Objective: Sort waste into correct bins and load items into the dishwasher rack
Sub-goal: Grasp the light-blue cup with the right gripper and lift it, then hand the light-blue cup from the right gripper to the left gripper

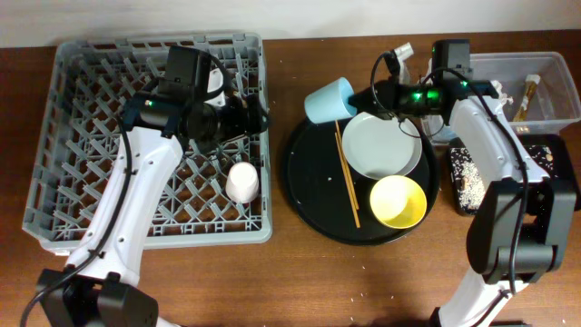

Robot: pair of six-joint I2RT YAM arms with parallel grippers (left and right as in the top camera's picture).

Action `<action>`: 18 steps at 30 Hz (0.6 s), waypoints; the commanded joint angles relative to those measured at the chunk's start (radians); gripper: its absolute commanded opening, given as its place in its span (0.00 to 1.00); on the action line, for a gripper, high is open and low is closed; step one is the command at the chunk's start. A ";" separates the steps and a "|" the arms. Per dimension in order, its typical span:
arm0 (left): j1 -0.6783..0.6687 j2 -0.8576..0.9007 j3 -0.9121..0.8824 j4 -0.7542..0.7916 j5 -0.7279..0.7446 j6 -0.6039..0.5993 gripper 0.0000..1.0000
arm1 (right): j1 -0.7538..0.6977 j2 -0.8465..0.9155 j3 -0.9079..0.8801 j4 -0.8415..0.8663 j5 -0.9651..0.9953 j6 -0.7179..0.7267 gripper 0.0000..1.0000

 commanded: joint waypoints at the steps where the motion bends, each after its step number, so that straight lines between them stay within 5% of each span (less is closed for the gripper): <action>1: 0.024 -0.002 0.010 0.048 0.338 0.100 0.99 | 0.024 -0.026 0.004 0.067 -0.123 0.016 0.04; 5: 0.079 0.003 0.010 0.068 0.565 0.171 0.99 | 0.040 -0.026 0.004 0.121 -0.209 0.028 0.04; 18: 0.085 0.017 0.010 0.074 0.592 0.177 0.99 | 0.204 -0.026 0.004 0.443 -0.222 0.289 0.04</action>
